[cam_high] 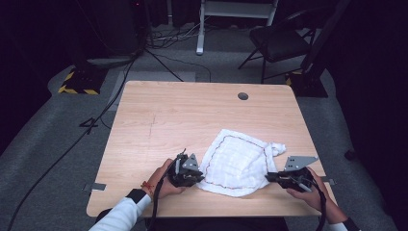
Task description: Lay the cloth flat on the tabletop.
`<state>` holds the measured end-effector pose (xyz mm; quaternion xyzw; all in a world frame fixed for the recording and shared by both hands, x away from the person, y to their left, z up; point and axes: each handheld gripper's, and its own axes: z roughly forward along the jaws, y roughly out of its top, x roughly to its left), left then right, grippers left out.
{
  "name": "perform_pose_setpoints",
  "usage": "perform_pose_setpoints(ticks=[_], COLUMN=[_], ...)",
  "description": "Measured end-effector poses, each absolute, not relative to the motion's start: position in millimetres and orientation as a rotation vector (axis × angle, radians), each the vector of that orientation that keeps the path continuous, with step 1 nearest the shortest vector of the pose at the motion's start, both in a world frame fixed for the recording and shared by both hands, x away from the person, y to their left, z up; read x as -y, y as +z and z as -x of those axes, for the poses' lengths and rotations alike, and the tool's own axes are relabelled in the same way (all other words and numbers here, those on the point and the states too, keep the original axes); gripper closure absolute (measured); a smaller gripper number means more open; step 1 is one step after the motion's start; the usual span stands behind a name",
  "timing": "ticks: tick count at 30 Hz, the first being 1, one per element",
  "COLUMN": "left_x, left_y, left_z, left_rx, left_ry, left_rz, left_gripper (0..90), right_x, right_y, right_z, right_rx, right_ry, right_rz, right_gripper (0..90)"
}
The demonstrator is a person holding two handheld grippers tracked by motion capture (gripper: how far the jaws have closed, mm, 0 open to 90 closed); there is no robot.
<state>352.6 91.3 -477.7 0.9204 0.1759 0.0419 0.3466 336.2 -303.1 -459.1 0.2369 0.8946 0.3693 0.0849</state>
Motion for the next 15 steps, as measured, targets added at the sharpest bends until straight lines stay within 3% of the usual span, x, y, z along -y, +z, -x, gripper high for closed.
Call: perform_pose_setpoints(ticks=[4,5,8,11,12,15], left_x=[-88.7,-86.7,-76.4,-62.9,-58.4,-45.5], left_y=[-471.8,-469.8,-464.4,-461.4,-460.9,-460.4], left_z=[-361.0,-364.9,-381.8,-403.0,-411.1,-436.3], left_rx=[-0.495,-0.523,-0.561,-0.569,-0.584,-0.605], left_ry=[0.120,0.130,0.181,0.234,0.238,0.256], left_rz=[-2.343,-2.330,-2.311,-2.309,-2.300,-2.271], left_gripper=[62.1,51.9,44.3,39.2,36.4,35.4], right_x=[314.9,317.6,321.3,328.1,330.8,338.2], right_y=[-466.2,-468.0,-467.8,-461.1,-458.6,-452.9], right_z=[-323.4,-319.3,-318.0,-319.7,-321.2,-329.5], right_rx=[-2.660,-2.652,-2.622,-2.553,-2.526,-2.450], right_ry=[1.086,1.062,1.053,1.079,1.083,1.085], right_rz=[-0.776,-0.795,-0.835,-0.888,-0.911,-0.970], right_gripper=[84.0,76.8,73.9,62.0,61.8,56.1])
